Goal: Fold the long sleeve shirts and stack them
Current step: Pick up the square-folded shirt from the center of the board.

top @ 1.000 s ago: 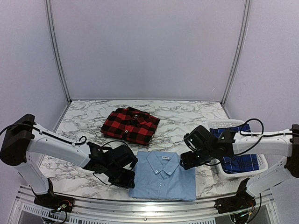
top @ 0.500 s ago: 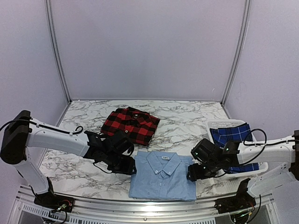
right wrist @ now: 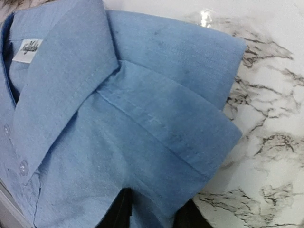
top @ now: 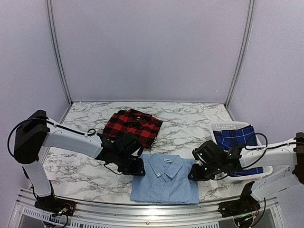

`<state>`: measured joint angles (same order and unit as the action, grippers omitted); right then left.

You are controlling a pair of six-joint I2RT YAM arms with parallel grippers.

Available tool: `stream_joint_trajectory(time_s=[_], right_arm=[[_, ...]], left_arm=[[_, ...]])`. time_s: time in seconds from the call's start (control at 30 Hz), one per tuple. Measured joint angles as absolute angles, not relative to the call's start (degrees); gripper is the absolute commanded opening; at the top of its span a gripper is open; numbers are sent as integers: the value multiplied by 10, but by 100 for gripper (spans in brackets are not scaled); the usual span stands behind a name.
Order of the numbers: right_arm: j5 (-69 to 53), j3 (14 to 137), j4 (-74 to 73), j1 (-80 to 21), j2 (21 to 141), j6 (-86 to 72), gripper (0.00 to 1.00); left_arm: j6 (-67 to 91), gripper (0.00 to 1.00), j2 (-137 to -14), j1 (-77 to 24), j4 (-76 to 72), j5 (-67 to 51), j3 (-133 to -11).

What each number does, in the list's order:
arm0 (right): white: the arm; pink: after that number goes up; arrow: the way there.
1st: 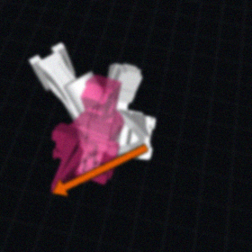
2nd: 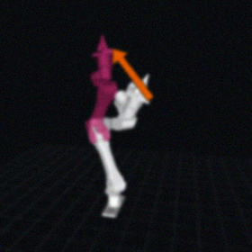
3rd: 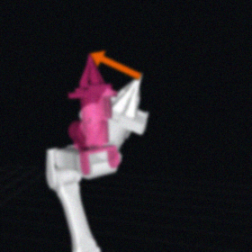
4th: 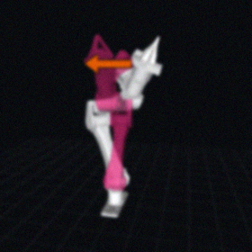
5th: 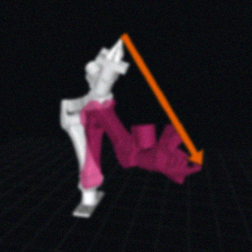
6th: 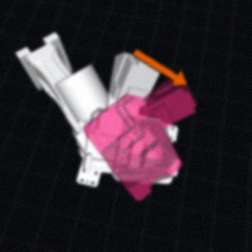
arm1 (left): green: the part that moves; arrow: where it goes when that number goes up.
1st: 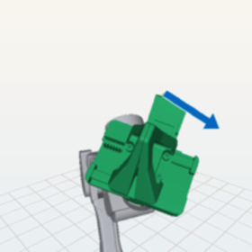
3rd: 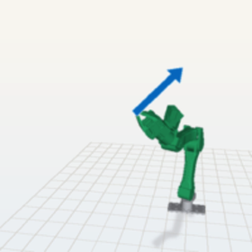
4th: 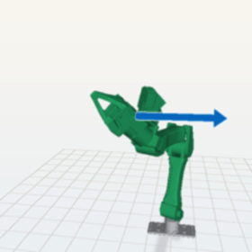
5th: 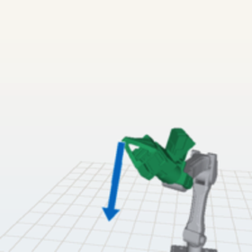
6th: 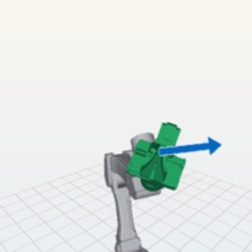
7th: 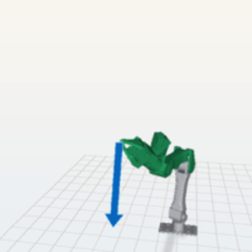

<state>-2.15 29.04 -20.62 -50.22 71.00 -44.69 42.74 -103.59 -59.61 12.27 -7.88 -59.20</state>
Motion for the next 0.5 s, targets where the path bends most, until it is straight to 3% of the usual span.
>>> stream_joint_trajectory(time_s=[0.13,0.17,0.5], right_arm=[[-28,287,-198,-506,711,-451,0],[-29,287,-198,-507,712,-452,0],[-24,313,-236,-521,711,-450,0]], left_arm=[[434,5,-1045,-599,114,-87,-593],[438,1,-1046,-601,114,-88,-593],[444,0,-1031,-610,120,-78,-593]])
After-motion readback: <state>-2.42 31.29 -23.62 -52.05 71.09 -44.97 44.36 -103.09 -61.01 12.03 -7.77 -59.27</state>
